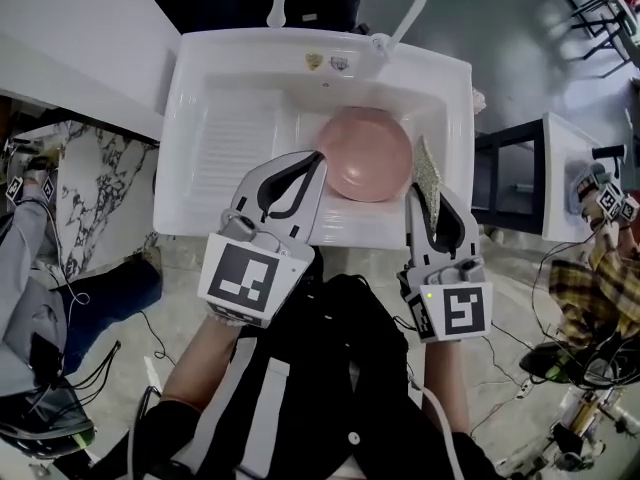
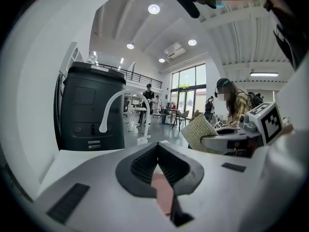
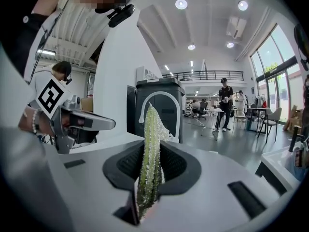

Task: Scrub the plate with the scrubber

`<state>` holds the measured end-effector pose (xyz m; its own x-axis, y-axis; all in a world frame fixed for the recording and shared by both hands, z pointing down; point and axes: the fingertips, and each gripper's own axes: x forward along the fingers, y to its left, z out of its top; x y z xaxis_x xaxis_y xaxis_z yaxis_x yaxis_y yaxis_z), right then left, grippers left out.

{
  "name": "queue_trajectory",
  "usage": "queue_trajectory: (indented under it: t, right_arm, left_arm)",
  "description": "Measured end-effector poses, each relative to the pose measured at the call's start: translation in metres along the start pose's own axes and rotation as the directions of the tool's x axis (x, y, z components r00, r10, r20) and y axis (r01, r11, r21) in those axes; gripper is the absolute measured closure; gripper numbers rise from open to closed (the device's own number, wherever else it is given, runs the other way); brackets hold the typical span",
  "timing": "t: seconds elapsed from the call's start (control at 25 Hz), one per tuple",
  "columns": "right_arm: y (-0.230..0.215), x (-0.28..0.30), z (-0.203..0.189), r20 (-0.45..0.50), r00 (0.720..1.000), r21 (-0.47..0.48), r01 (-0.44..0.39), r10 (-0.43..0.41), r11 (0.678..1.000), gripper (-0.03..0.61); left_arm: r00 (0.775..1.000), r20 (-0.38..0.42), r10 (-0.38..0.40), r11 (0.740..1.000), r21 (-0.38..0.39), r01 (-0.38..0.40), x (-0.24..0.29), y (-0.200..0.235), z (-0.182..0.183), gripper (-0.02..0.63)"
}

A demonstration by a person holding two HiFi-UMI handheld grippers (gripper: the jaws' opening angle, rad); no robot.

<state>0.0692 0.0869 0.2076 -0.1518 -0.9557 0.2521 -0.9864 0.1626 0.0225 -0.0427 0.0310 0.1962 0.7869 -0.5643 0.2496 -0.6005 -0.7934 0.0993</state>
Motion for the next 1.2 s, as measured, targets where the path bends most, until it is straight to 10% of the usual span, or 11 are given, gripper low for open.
queue_trajectory:
  t: [1.2]
  right_arm:
    - [-0.021,0.069,-0.059,-0.150,0.976,0.027,-0.157,0.159,0.987,0.506]
  left_arm:
    - [0.984,-0.168,0.055,0.996,-0.063,-0.066,0.054,0.017,-0.061,0.614]
